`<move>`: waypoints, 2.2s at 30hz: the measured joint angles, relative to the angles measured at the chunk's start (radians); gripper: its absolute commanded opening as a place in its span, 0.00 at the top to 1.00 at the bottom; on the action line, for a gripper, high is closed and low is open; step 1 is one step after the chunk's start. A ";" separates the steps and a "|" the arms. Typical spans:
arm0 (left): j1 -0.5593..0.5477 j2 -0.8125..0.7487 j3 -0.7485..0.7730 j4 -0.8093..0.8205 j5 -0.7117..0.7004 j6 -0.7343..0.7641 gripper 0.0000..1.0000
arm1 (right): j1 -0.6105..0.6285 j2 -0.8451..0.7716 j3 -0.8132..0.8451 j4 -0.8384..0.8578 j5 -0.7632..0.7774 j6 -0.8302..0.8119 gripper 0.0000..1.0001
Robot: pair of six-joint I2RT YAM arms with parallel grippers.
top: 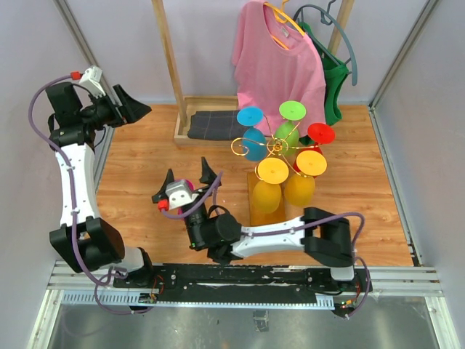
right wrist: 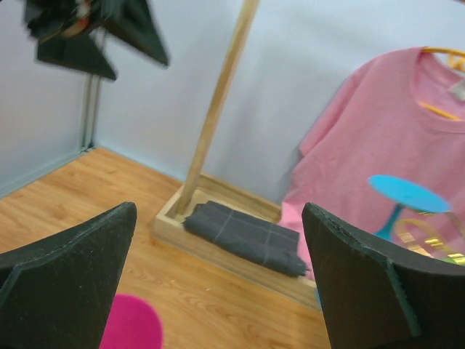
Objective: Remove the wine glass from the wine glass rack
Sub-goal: Place the wine glass at the center of the board, then pick up the wine glass from the wine rack.
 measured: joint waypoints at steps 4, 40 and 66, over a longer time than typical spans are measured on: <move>-0.023 0.010 0.014 -0.090 -0.014 0.069 0.01 | -0.010 -0.143 0.027 -0.078 0.042 -0.056 0.02; -0.465 -0.012 0.214 -0.471 -0.304 0.299 0.16 | -0.323 -0.841 0.414 -1.313 0.454 0.198 0.01; -0.560 0.035 0.309 -0.206 -0.276 0.106 0.01 | -0.529 -0.337 1.094 -1.784 -0.552 0.667 0.02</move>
